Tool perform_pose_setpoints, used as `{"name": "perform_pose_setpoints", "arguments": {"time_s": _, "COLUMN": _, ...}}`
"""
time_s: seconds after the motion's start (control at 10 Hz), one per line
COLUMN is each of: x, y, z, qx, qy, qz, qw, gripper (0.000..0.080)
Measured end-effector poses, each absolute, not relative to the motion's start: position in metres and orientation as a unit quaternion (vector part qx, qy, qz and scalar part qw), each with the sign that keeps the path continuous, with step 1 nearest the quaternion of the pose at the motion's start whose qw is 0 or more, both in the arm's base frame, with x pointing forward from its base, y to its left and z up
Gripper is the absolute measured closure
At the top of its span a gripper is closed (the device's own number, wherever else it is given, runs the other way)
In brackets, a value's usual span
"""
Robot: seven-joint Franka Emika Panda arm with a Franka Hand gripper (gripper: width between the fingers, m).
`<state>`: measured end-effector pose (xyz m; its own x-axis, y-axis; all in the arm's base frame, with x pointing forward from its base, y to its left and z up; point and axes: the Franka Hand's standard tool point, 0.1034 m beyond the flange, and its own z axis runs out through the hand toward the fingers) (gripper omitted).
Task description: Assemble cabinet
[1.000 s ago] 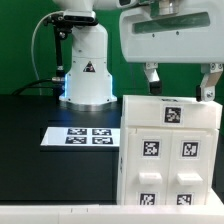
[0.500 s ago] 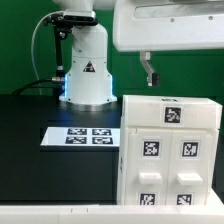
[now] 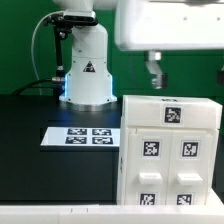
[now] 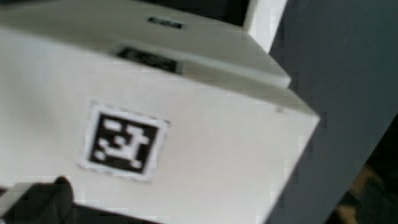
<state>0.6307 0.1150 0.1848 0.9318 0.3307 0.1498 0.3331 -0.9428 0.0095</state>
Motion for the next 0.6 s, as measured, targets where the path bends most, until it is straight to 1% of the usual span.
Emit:
{"name": "perform_pose_setpoints", "arguments": {"time_s": 0.1, "x": 0.629, "y": 0.111, "z": 0.185, "qx": -0.980, "qy": -0.175, "qz": -0.092, "qw": 0.004, "gripper": 0.0003}}
{"name": "perform_pose_setpoints", "arguments": {"time_s": 0.4, "x": 0.629, "y": 0.104, "z": 0.182, "qx": -0.961, "qy": -0.261, "qz": -0.087, "qw": -0.008, "gripper": 0.0003}}
{"name": "perform_pose_setpoints", "arguments": {"time_s": 0.6, "x": 0.637, "y": 0.090, "z": 0.177, "qx": -0.894, "qy": -0.439, "qz": -0.081, "qw": -0.029, "gripper": 0.0003}}
